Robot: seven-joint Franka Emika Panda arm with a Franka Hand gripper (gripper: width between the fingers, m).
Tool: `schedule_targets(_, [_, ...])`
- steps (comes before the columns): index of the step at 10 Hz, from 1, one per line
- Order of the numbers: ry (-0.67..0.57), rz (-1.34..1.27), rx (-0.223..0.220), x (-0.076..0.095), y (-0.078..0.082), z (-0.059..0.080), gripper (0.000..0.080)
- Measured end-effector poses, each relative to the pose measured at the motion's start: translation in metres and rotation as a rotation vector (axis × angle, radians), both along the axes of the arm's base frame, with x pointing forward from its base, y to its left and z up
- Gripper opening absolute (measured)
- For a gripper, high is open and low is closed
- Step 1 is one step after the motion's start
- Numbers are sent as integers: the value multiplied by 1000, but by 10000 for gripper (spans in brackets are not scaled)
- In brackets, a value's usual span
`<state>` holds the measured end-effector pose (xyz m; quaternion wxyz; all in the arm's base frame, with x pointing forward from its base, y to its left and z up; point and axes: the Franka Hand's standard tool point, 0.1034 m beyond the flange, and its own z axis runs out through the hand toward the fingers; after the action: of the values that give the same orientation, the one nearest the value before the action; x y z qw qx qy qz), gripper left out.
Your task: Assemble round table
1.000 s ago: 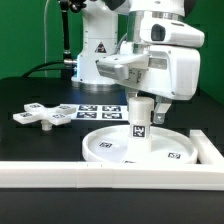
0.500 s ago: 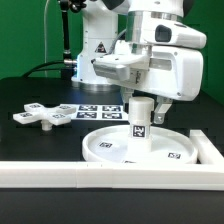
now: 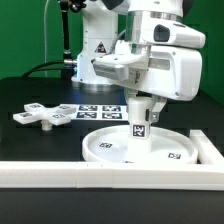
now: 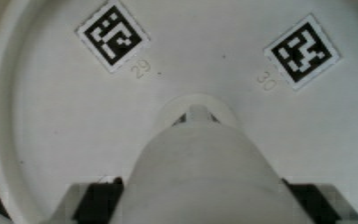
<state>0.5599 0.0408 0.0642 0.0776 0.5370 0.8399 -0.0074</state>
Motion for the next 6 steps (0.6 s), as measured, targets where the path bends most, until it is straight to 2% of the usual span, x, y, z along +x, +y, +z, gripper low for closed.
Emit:
schedule_targets(4, [5, -435, 16, -4, 2, 0, 409])
schedule_targets(6, [1, -527, 30, -4, 0, 0, 409])
